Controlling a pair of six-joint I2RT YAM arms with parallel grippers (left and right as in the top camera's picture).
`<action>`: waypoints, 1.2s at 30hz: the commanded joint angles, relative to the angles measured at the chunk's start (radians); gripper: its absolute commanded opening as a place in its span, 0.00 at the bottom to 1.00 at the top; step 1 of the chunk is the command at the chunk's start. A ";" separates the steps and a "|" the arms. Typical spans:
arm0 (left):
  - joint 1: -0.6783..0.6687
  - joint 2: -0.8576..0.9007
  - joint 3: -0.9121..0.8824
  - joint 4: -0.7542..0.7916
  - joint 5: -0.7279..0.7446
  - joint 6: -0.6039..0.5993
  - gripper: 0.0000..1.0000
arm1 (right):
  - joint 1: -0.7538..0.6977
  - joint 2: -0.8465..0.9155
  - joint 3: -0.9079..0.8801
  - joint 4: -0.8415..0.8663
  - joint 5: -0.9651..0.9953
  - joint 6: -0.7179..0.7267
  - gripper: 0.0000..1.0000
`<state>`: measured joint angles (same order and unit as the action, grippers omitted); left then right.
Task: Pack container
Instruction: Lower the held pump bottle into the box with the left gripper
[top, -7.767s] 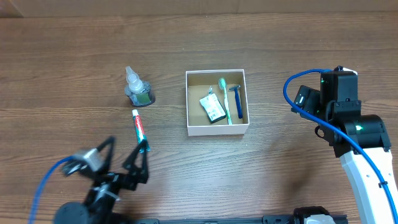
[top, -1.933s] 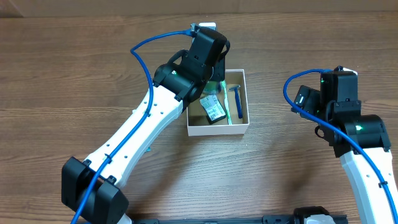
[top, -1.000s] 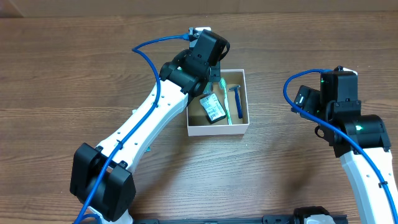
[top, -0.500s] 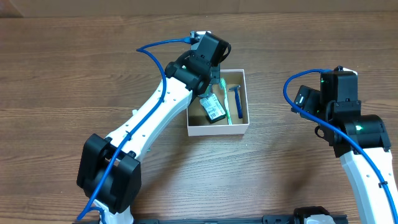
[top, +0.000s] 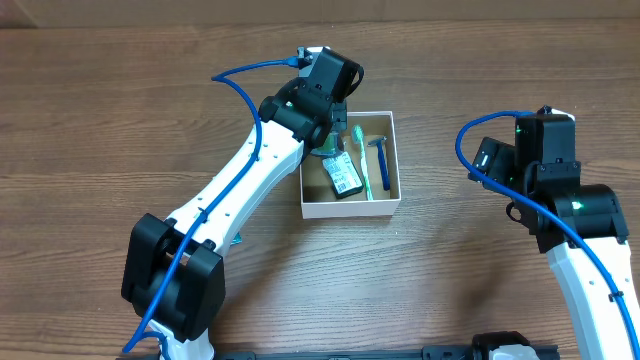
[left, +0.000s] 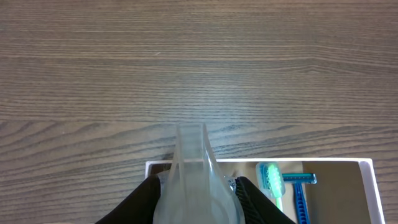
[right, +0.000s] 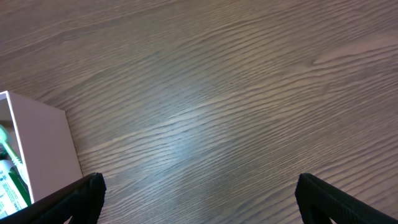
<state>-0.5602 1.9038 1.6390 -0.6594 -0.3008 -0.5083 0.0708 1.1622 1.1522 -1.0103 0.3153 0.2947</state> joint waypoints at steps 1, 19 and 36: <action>0.006 0.006 0.032 0.002 -0.021 -0.012 0.41 | -0.005 -0.002 0.019 0.006 0.013 0.006 1.00; 0.004 0.006 0.032 -0.021 0.006 -0.012 0.54 | -0.005 -0.002 0.019 0.005 0.013 0.006 1.00; 0.005 0.119 0.026 0.054 0.040 -0.057 0.49 | -0.005 -0.002 0.019 0.006 0.013 0.006 1.00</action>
<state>-0.5602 1.9812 1.6436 -0.6235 -0.2756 -0.5480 0.0708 1.1622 1.1522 -1.0103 0.3149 0.2943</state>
